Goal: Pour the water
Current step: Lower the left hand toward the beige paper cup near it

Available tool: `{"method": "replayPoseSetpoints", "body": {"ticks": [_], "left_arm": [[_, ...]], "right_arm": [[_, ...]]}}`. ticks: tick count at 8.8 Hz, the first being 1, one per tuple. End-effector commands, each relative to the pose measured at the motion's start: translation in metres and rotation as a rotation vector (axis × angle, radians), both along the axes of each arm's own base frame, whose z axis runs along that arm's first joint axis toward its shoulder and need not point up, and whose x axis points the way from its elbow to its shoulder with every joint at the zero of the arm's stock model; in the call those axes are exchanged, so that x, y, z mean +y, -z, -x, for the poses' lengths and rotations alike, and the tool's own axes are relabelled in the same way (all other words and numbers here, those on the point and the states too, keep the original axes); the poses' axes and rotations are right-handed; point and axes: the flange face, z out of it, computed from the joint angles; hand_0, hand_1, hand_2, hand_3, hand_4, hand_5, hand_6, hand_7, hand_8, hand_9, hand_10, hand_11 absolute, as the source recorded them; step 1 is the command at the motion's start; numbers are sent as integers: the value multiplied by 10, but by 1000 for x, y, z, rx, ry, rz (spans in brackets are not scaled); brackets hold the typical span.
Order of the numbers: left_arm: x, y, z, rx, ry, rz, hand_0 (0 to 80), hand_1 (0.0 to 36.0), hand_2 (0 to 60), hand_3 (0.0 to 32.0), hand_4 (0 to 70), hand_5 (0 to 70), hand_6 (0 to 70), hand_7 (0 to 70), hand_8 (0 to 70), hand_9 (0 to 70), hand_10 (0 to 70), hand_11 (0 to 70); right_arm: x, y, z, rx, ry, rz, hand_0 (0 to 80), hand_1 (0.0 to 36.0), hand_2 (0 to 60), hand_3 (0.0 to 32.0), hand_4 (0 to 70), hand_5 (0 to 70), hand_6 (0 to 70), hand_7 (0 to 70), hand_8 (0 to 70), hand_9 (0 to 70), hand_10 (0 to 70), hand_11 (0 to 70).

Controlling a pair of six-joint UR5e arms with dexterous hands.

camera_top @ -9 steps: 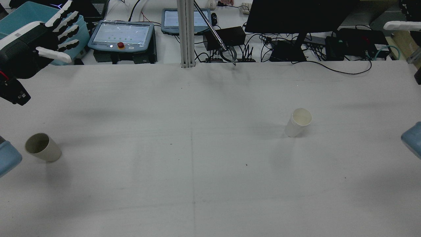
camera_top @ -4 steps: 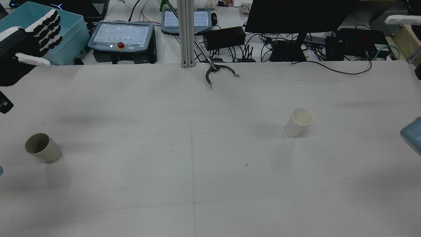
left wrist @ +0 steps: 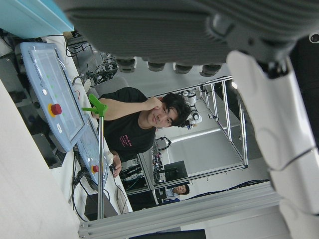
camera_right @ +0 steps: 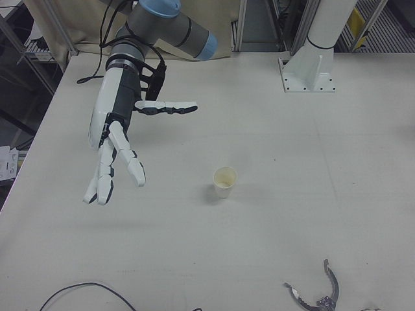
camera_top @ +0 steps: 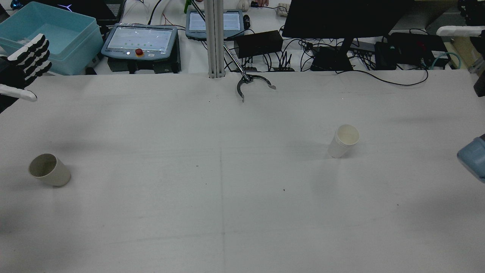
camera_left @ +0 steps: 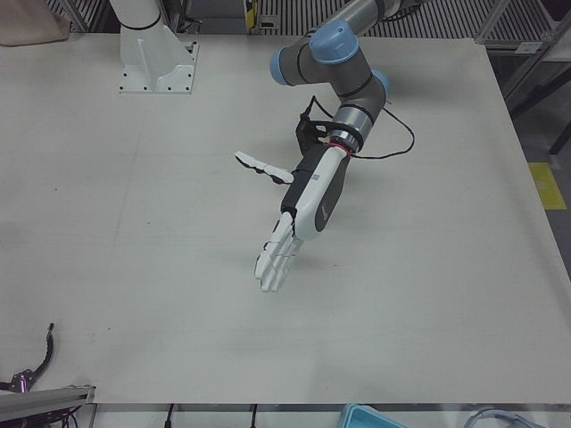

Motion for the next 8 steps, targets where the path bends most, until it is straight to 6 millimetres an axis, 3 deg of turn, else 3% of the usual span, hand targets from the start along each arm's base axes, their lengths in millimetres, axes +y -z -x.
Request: {"method": "replayPoseSetpoints", "body": {"ticks": [1,3,5,6,7,8], "left_arm": [[39,-56,24,-55,35,-32,488,124,0,90,25,0,0,0,0,0,13,36],[41,-57,25,-55,31,-31,489,127,0,48,39,0,0,0,0,0,14,38],[40,-77,22,-104,45,-46,493,130,0,66,37,0,0,0,0,0,12,36],[58,-109,35,-125,58,-46,485,122,0,106,20,0,0,0,0,0,13,36],[88,-134,53,-128,57,-47,483,120,0,120,8,0,0,0,0,0,11,33],[107,-151,64,-151,66,-74,479,118,0,114,2,0,0,0,0,0,7,28]], "right_arm": [[6,-24,1,20,6,48,464,105,13,0,78,50,53,57,9,6,0,6],[25,-50,-1,43,11,97,464,104,11,0,74,41,48,50,8,5,0,5],[38,-69,11,58,43,134,460,98,0,0,54,27,36,26,13,6,0,10],[40,-72,13,69,49,138,460,96,0,0,45,24,27,10,11,3,0,8],[40,-72,14,71,51,138,458,92,0,0,39,19,24,6,15,10,2,14],[40,-72,15,72,52,140,457,91,0,0,37,18,25,6,18,16,6,19]]}}
